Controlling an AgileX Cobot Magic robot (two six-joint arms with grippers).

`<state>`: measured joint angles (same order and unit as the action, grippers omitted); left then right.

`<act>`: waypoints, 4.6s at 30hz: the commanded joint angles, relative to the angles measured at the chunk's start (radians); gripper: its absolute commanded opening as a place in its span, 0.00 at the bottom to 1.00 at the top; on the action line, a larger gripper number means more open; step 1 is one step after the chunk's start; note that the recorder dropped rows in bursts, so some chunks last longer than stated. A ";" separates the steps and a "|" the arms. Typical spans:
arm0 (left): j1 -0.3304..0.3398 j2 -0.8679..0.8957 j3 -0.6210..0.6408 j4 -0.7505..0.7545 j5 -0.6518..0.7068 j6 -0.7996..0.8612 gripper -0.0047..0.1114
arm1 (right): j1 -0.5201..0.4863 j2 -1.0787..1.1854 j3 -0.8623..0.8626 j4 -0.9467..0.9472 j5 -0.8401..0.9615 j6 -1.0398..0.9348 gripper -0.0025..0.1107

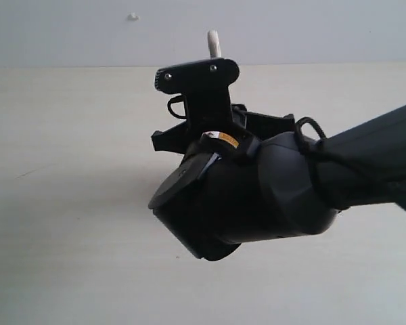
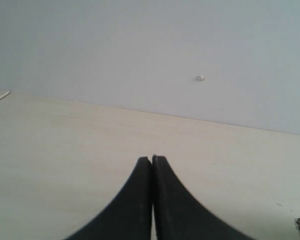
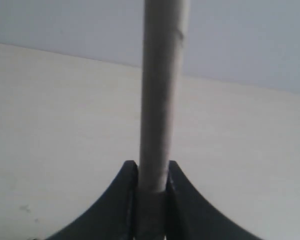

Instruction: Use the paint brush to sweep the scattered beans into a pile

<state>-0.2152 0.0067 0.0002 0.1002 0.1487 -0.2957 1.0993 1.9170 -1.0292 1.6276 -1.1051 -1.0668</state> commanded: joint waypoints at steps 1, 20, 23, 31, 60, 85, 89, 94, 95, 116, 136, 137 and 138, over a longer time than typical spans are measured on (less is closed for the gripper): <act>-0.006 -0.007 0.000 -0.004 -0.004 0.006 0.04 | -0.006 -0.075 -0.006 -0.024 -0.063 -0.225 0.02; -0.005 -0.007 0.000 -0.004 -0.004 0.006 0.04 | -0.422 -0.445 0.191 -0.127 1.260 -0.887 0.02; -0.005 -0.007 0.000 -0.004 -0.004 0.006 0.04 | -0.538 -0.475 0.225 -0.154 1.554 -0.941 0.02; -0.005 -0.007 0.000 -0.004 -0.004 0.006 0.04 | -0.665 -0.283 0.233 -0.191 2.141 -1.039 0.02; -0.005 -0.007 0.000 -0.004 -0.004 0.006 0.04 | -0.695 0.121 -0.026 -0.219 2.141 -1.039 0.02; -0.005 -0.007 0.000 -0.004 -0.004 0.006 0.04 | -0.695 0.121 -0.094 -0.231 2.098 -1.039 0.02; -0.005 -0.007 0.000 -0.004 -0.004 0.006 0.04 | -0.695 0.097 -0.094 -0.235 2.169 -1.039 0.02; -0.005 -0.007 0.000 -0.004 -0.004 0.006 0.04 | -0.695 0.027 -0.094 -0.258 2.243 -1.004 0.02; -0.005 -0.007 0.000 -0.004 -0.004 0.006 0.04 | -0.695 0.011 -0.094 -0.269 2.252 -0.988 0.02; -0.005 -0.007 0.000 -0.004 -0.004 0.006 0.04 | -0.695 -0.460 -0.094 -0.646 1.922 -0.289 0.02; -0.008 -0.007 0.000 -0.004 -0.004 0.006 0.04 | -0.976 -0.351 -0.094 -0.994 1.879 0.469 0.02; -0.008 -0.007 0.000 -0.004 -0.004 0.006 0.04 | -0.991 -0.326 -0.094 -0.994 1.896 0.469 0.02; -0.008 -0.007 0.000 -0.004 -0.004 0.006 0.04 | -1.003 -0.300 -0.094 -0.994 1.907 0.470 0.02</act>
<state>-0.2152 0.0067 0.0002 0.1002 0.1487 -0.2957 0.1291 1.5660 -1.1170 0.6354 0.7633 -0.6087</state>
